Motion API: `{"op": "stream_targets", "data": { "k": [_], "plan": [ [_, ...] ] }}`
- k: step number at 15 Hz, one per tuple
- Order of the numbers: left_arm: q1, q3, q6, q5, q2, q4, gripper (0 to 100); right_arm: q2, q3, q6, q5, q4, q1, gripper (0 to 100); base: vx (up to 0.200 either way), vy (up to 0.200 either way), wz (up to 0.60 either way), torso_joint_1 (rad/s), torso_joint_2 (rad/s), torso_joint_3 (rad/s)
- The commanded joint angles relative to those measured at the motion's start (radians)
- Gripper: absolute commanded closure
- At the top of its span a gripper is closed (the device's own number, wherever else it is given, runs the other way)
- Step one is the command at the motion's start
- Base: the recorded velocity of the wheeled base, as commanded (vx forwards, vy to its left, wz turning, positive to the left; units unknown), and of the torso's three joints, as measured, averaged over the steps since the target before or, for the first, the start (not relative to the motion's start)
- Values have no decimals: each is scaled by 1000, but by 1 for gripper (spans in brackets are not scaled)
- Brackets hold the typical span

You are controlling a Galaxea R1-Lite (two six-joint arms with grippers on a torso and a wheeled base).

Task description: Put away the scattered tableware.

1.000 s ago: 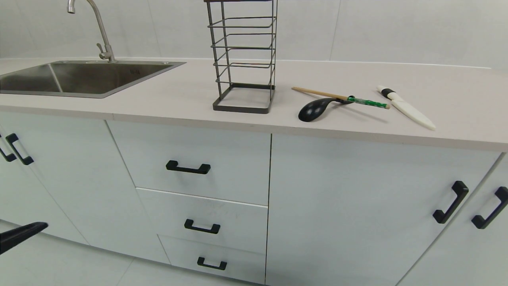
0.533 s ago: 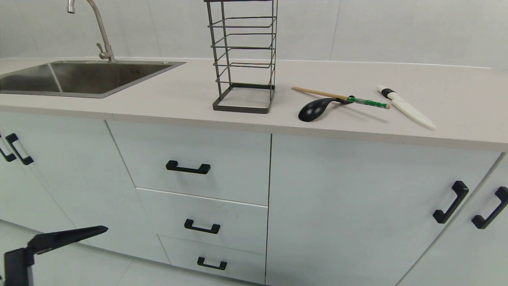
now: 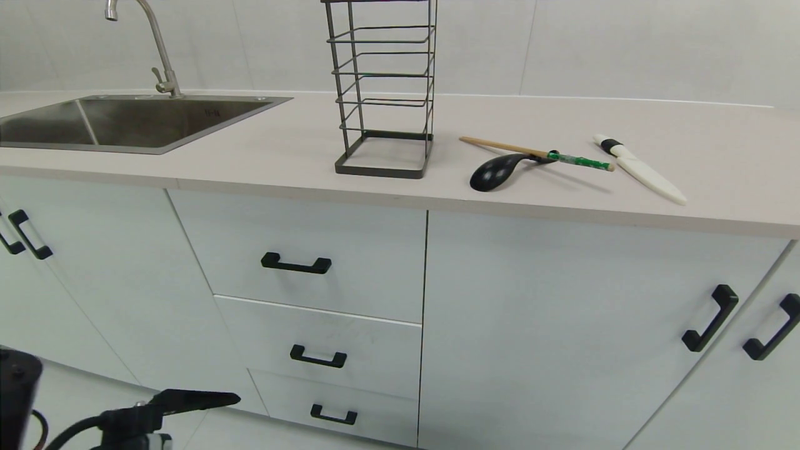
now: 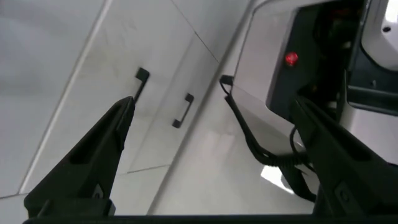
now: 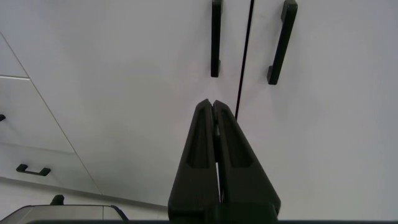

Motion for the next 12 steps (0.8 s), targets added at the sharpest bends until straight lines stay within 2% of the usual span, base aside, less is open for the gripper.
{"op": "stream_targets", "data": {
  "k": [1,3,4,6,7,9,10,11,12],
  "plan": [
    [-42,1,8,17,107,-1,0,2,-1,0,1,0,0,100,0,0,0,0,0,0],
    [-53,-4,66,42,164,-3,0,2,0,0,1,0,0,100,0,0,0,0,0,0],
    [-53,-4,80,45,174,-4,0,2,0,0,1,0,0,100,0,0,0,0,0,0],
    [-55,-1,83,68,196,-7,0,2,0,0,1,0,0,100,0,0,0,0,0,0],
    [-58,-1,91,100,220,-13,0,2,-1,0,1,0,0,100,0,0,0,0,0,0],
    [-62,2,157,175,285,-55,0,2,0,0,1,0,0,100,0,0,0,0,0,0],
    [-65,1,177,182,312,-66,0,2,0,0,1,0,0,100,0,0,0,0,0,0],
    [-71,-13,214,202,377,-92,0,2,0,0,1,0,0,100,0,0,0,0,0,0],
    [-76,-21,223,218,407,-112,0,2,-1,0,1,0,0,100,0,0,0,0,0,0]
  ]
}}
